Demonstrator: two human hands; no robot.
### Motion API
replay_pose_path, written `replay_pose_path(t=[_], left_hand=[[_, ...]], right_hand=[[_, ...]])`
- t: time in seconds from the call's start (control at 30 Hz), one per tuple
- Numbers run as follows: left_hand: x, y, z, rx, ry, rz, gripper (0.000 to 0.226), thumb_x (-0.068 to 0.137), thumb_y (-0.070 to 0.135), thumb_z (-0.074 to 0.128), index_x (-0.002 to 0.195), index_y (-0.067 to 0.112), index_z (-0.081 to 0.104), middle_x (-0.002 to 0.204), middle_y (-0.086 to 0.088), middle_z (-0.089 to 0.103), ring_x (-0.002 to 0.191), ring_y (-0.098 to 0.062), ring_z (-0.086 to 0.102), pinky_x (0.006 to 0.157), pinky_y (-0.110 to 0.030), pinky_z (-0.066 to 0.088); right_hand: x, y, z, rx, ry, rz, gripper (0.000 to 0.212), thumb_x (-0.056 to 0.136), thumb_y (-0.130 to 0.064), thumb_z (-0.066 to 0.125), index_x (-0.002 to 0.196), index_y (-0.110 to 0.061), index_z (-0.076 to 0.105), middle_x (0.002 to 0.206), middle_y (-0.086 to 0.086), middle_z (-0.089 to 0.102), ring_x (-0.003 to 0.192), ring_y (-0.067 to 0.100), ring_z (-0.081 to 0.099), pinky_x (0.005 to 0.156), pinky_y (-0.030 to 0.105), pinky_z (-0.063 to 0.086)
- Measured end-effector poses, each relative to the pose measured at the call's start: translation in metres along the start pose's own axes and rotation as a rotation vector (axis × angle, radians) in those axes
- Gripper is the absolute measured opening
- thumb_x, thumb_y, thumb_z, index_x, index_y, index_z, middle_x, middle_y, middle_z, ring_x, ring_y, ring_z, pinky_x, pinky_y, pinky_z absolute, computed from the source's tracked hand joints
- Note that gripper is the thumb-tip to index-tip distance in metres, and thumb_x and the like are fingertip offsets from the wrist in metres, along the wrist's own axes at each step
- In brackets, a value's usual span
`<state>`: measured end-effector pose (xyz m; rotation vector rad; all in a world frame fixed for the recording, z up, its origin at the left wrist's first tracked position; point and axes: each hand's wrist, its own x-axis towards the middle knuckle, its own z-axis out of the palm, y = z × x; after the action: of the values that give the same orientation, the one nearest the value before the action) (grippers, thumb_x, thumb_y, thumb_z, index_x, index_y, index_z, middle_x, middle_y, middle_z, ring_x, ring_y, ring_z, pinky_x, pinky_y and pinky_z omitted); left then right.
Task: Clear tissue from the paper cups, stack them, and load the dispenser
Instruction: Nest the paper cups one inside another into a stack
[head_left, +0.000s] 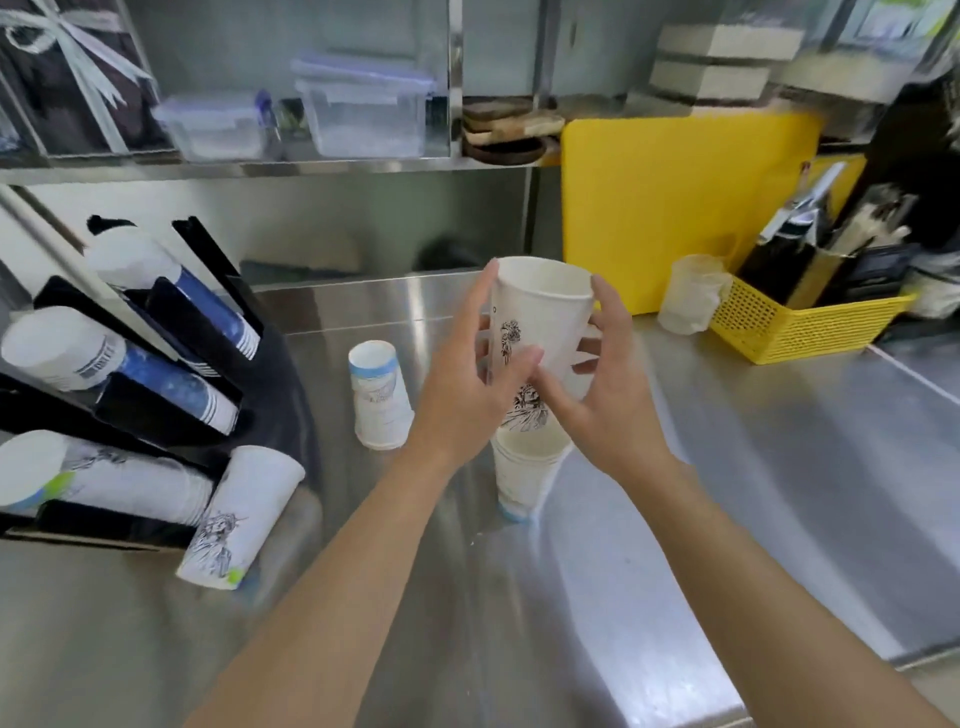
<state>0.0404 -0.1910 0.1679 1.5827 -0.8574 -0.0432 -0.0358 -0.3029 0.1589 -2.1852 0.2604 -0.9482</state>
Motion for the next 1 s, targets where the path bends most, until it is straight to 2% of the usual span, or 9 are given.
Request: replay_pose_path(t=[0.07, 0.1, 0.17, 0.3, 0.47, 0.67, 0.83, 0.9, 1.0], left_hand=[[-0.006, -0.014, 0.007, 0.014, -0.026, -0.044, 0.068, 0.089, 0.014, 0.060, 0.138, 0.038, 0.019, 0.116, 0.010, 0.050, 0.094, 0.013, 0.055, 0.074, -0.002, 0.044], [-0.010, -0.022, 0.010, 0.039, -0.047, -0.075, 0.068, 0.089, 0.018, 0.059, 0.139, 0.036, 0.018, 0.118, 0.008, 0.051, 0.095, 0.011, 0.055, 0.075, -0.001, 0.043], [-0.020, -0.038, 0.012, 0.128, -0.091, -0.133, 0.068, 0.089, 0.027, 0.058, 0.142, 0.032, 0.015, 0.129, 0.001, 0.050, 0.103, 0.002, 0.055, 0.081, -0.004, 0.044], [-0.039, -0.074, 0.012, 0.340, -0.176, -0.165, 0.071, 0.086, 0.041, 0.058, 0.143, 0.024, 0.020, 0.140, 0.003, 0.044, 0.123, -0.010, 0.046, 0.104, -0.035, 0.042], [-0.053, -0.086, 0.018, 0.521, -0.237, -0.128, 0.068, 0.087, 0.040, 0.058, 0.142, 0.015, 0.026, 0.149, 0.002, 0.031, 0.134, -0.013, 0.032, 0.106, -0.023, 0.026], [-0.060, -0.088, 0.016, 0.561, -0.285, -0.116, 0.069, 0.087, 0.040, 0.056, 0.143, 0.018, 0.022, 0.151, 0.003, 0.027, 0.136, -0.012, 0.028, 0.112, -0.031, 0.027], [-0.057, -0.084, -0.001, 0.561, -0.177, -0.094, 0.063, 0.087, 0.043, 0.056, 0.141, 0.020, 0.031, 0.149, 0.002, 0.031, 0.137, -0.015, 0.028, 0.113, -0.038, 0.027], [-0.058, -0.084, -0.018, 0.552, -0.087, -0.131, 0.062, 0.087, 0.043, 0.057, 0.139, 0.020, 0.034, 0.148, 0.000, 0.034, 0.137, -0.015, 0.029, 0.113, -0.038, 0.026], [-0.067, -0.091, -0.054, 0.585, 0.085, -0.215, 0.060, 0.082, 0.047, 0.056, 0.133, 0.018, 0.042, 0.141, -0.004, 0.044, 0.130, -0.019, 0.039, 0.107, -0.044, 0.034]], right_hand=[[-0.007, 0.012, 0.000, -0.074, -0.020, 0.003, 0.082, 0.081, -0.032, 0.068, 0.142, -0.022, 0.015, 0.141, 0.006, 0.040, 0.112, 0.003, 0.047, 0.082, 0.017, 0.047], [-0.012, 0.019, 0.001, -0.107, -0.034, 0.019, 0.081, 0.081, -0.033, 0.067, 0.142, -0.022, 0.015, 0.141, 0.007, 0.039, 0.116, 0.013, 0.047, 0.085, 0.026, 0.047], [-0.021, 0.035, 0.006, -0.175, -0.079, 0.065, 0.079, 0.082, -0.033, 0.066, 0.142, -0.021, 0.018, 0.140, 0.009, 0.041, 0.116, 0.022, 0.049, 0.086, 0.032, 0.046], [-0.046, 0.063, 0.018, -0.275, -0.149, 0.023, 0.060, 0.082, -0.030, 0.067, 0.131, -0.015, 0.035, 0.122, 0.015, 0.051, 0.099, 0.029, 0.058, 0.074, 0.040, 0.053], [-0.063, 0.084, 0.026, -0.465, -0.145, -0.011, 0.047, 0.079, -0.046, 0.050, 0.112, -0.013, 0.044, 0.115, 0.020, 0.056, 0.099, 0.034, 0.057, 0.081, 0.045, 0.045], [-0.073, 0.091, 0.024, -0.573, -0.103, -0.061, 0.053, 0.080, -0.051, 0.050, 0.117, -0.013, 0.050, 0.124, 0.021, 0.056, 0.108, 0.031, 0.053, 0.086, 0.046, 0.040], [-0.065, 0.068, 0.030, -0.489, 0.127, -0.235, 0.052, 0.079, -0.044, 0.056, 0.117, -0.009, 0.048, 0.124, 0.016, 0.050, 0.111, 0.024, 0.044, 0.089, 0.042, 0.031], [-0.058, 0.051, 0.043, -0.407, 0.141, -0.326, 0.049, 0.082, -0.043, 0.055, 0.117, -0.010, 0.046, 0.123, 0.012, 0.046, 0.110, 0.023, 0.045, 0.090, 0.038, 0.030], [-0.051, 0.024, 0.072, -0.248, 0.072, -0.389, 0.045, 0.083, -0.037, 0.057, 0.117, -0.009, 0.047, 0.117, 0.017, 0.059, 0.107, 0.022, 0.048, 0.091, 0.035, 0.033]])
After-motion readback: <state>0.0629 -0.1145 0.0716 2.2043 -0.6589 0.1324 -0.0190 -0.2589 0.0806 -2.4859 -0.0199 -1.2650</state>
